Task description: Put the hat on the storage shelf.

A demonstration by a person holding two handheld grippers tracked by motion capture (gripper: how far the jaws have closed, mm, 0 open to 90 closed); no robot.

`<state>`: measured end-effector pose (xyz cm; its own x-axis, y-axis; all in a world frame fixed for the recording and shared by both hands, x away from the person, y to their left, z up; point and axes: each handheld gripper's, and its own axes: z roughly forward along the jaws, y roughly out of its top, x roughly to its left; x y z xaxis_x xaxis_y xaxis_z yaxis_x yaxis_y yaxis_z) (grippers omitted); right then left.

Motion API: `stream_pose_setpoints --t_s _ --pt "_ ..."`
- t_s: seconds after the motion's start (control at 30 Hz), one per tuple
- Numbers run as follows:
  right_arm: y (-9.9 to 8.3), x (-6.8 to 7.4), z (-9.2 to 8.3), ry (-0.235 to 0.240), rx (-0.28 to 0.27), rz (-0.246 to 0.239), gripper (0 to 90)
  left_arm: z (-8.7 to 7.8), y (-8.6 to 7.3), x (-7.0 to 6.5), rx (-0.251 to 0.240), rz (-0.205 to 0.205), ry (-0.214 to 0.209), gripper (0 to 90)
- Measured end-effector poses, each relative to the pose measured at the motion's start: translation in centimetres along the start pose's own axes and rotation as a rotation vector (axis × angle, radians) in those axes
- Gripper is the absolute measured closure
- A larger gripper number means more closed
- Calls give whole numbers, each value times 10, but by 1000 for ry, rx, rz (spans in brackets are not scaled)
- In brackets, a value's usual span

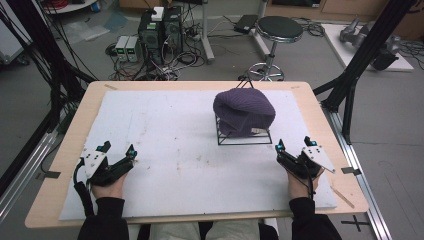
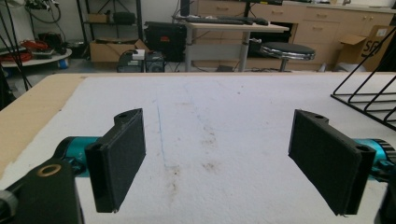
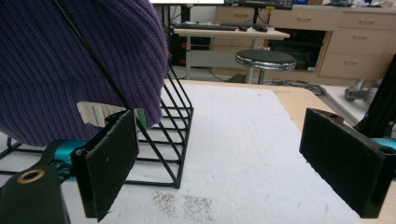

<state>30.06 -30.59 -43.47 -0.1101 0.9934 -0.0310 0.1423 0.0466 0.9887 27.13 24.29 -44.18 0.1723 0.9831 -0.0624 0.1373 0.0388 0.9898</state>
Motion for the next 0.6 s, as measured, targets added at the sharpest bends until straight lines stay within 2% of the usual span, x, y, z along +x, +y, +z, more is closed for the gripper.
stream_pose_setpoints --t_s 0.3,0.6 --pt "-1 0 3 18 16 2 111 6 -2 3 1 -22 -16 188" --pt "-3 2 7 56 53 0 111 7 -2 0 -13 -16 -29 200"
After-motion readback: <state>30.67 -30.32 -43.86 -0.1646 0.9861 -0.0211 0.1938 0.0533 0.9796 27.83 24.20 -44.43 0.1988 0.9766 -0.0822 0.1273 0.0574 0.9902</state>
